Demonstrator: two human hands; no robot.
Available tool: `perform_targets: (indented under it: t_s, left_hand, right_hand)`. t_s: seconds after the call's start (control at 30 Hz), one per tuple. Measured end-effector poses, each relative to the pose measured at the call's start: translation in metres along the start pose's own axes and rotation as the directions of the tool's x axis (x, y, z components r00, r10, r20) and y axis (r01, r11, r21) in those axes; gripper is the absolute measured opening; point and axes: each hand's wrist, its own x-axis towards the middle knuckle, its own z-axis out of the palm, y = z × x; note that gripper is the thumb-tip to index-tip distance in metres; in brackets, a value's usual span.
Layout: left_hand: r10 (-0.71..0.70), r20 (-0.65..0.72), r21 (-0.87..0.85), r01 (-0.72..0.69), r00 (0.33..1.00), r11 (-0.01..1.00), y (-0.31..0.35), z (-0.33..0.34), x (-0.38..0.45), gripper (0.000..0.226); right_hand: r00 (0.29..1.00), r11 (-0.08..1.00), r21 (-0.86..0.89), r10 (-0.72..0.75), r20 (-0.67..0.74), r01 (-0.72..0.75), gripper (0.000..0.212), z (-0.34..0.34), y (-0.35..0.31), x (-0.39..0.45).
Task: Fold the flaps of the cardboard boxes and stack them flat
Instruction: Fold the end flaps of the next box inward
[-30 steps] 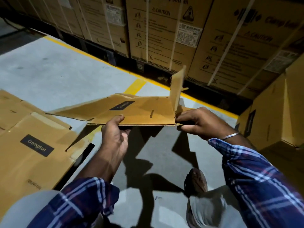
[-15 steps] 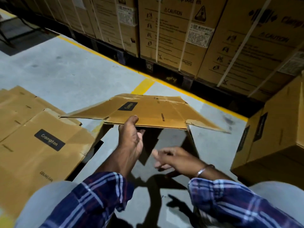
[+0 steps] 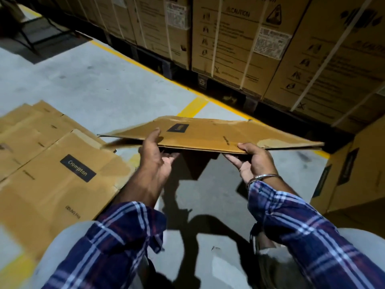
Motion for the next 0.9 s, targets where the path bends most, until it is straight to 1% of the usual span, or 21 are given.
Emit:
perform_targets:
  t_s: [0.1,0.13,0.2,0.27,0.37,0.43,0.53,0.63,0.7,0.77,0.83,0.9]
  left_hand:
    - [0.059,-0.044,0.095,-0.055,0.997,0.994,0.011,-0.003,0.003,0.054]
    - [0.071,-0.053,0.125,-0.064,0.996,0.99,0.011,-0.003,0.002,0.052]
    - [0.091,-0.078,0.161,-0.078,0.993,0.984,0.009,-0.004,0.001,0.039]
    - [0.105,-0.097,0.145,-0.091,0.99,0.985,0.008,-0.004,-0.002,0.027]
    - [0.141,-0.094,0.078,-0.134,0.986,0.988,0.016,-0.005,-0.001,0.026]
    - [0.173,-0.086,0.062,-0.168,0.981,0.984,0.029,-0.008,-0.004,0.027]
    - [0.228,-0.099,0.052,-0.224,0.969,0.973,0.058,-0.024,-0.008,0.029]
    - [0.284,-0.111,-0.017,-0.288,0.952,0.957,0.094,-0.061,-0.007,0.039]
    - [0.305,-0.154,-0.08,-0.319,0.94,0.944,0.117,-0.1,-0.009,0.047]
    - [0.335,-0.222,-0.111,-0.365,0.916,0.924,0.139,-0.146,-0.012,0.034]
    - [0.362,-0.25,-0.163,-0.407,0.898,0.899,0.161,-0.19,-0.012,0.027]
    - [0.414,-0.289,-0.247,-0.485,0.863,0.839,0.18,-0.229,-0.011,0.021]
  right_hand:
    - [1.0,1.0,0.012,-0.007,0.002,0.007,0.015,0.0,-0.001,0.001]
    - [1.0,1.0,0.005,-0.008,-0.003,0.008,0.016,-0.001,-0.001,0.002]
    - [1.0,1.0,-0.014,0.0,0.008,0.0,0.016,-0.003,0.0,0.003]
    - [0.999,1.0,-0.021,-0.001,0.033,0.001,0.016,-0.003,0.003,0.004]
    - [0.995,1.0,-0.008,-0.011,0.094,0.012,0.013,0.003,0.002,0.008]
    - [0.99,1.0,-0.004,-0.007,0.142,0.008,0.012,0.012,0.004,0.011]
    - [0.973,0.999,-0.003,0.037,0.227,-0.037,0.012,0.033,0.015,0.005]
    - [0.939,0.994,-0.019,0.107,0.327,-0.107,0.012,0.065,0.043,-0.005]
    - [0.902,0.986,-0.083,0.163,0.4,-0.142,0.014,0.092,0.071,-0.015]
    - [0.861,0.975,-0.155,0.213,0.462,-0.158,0.018,0.125,0.102,-0.024]
    - [0.824,0.96,-0.224,0.263,0.503,-0.169,0.017,0.16,0.136,-0.032]
    - [0.786,0.939,-0.283,0.322,0.528,-0.195,0.015,0.192,0.172,-0.039]
